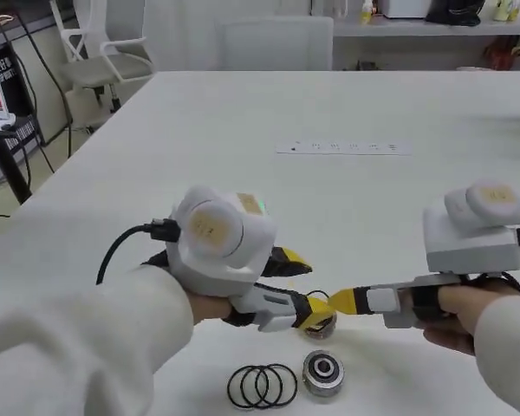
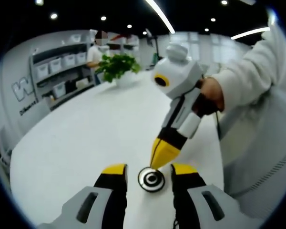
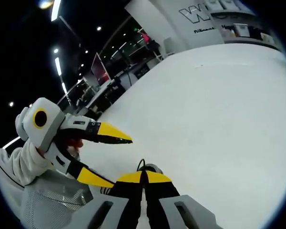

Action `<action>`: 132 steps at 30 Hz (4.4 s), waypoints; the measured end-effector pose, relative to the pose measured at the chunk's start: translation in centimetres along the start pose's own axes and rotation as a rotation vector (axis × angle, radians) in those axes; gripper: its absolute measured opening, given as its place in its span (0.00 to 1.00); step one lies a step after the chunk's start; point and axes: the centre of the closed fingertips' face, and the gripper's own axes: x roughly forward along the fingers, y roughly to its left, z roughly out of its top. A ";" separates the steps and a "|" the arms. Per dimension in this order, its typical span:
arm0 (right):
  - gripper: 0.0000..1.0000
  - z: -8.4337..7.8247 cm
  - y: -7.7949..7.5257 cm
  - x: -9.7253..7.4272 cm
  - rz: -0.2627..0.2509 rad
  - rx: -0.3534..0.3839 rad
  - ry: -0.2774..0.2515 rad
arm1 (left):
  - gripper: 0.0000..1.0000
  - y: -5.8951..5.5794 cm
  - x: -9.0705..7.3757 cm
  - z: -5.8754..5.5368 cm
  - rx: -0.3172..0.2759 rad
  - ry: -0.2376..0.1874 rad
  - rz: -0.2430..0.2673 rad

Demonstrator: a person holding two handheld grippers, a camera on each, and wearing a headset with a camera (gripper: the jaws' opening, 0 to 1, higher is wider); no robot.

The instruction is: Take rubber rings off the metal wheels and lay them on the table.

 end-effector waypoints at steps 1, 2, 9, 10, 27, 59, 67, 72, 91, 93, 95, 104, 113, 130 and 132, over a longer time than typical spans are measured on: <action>0.00 0.0 0.0 0.0 -0.001 0.000 0.000 | 0.41 0.0 -0.1 0.3 -0.002 -0.002 -0.002; 0.00 0.0 0.0 0.0 -0.001 -0.001 -0.001 | 0.42 0.0 -0.4 0.9 -0.009 -0.012 0.000; 0.00 0.1 0.0 0.0 0.005 0.007 -0.004 | 0.50 -1.4 -2.4 3.6 0.033 -0.049 -0.036; 0.00 0.2 0.0 0.0 0.006 0.007 -0.006 | 0.51 -1.6 -2.8 3.8 0.041 -0.050 -0.038; 0.00 2.4 1.6 -0.9 0.053 0.026 -0.093 | 0.60 -1.1 -11.0 3.5 0.064 -0.063 0.053; 0.00 -2.1 7.4 1.4 0.211 -0.057 0.104 | 0.65 -5.0 -13.0 -4.0 -0.179 -0.041 0.125; 0.00 -4.4 8.1 2.2 0.235 -0.092 0.197 | 0.67 -4.7 -12.9 -4.6 -0.198 -0.015 0.140; 0.00 -5.4 8.1 2.5 0.232 -0.111 0.237 | 0.65 -4.6 -13.0 -5.3 -0.180 0.026 0.153; 0.00 -6.2 6.8 2.2 0.179 -0.146 0.298 | 0.64 -4.6 -13.0 -5.8 -0.190 0.038 0.152; 0.00 -6.1 6.6 2.2 0.170 -0.156 0.297 | 0.63 -4.6 -13.0 -5.8 -0.189 0.039 0.151; 0.00 -6.1 6.4 2.1 0.162 -0.154 0.296 | 0.63 -4.7 -13.0 -5.8 -0.190 0.039 0.151; 0.03 -6.4 5.8 2.3 0.134 -0.197 0.313 | 0.63 -4.6 -13.1 -5.8 -0.190 0.039 0.159; 0.07 -5.9 5.7 2.2 0.119 -0.236 0.301 | 0.62 -4.5 -13.1 -5.7 -0.191 0.037 0.165; 0.11 -3.4 6.1 1.2 0.114 -0.230 0.208 | 0.62 -4.4 -13.1 -5.8 -0.194 0.033 0.166; 0.16 -2.8 6.4 0.9 0.123 -0.252 0.187 | 0.63 -4.4 -13.1 -5.8 -0.193 0.031 0.167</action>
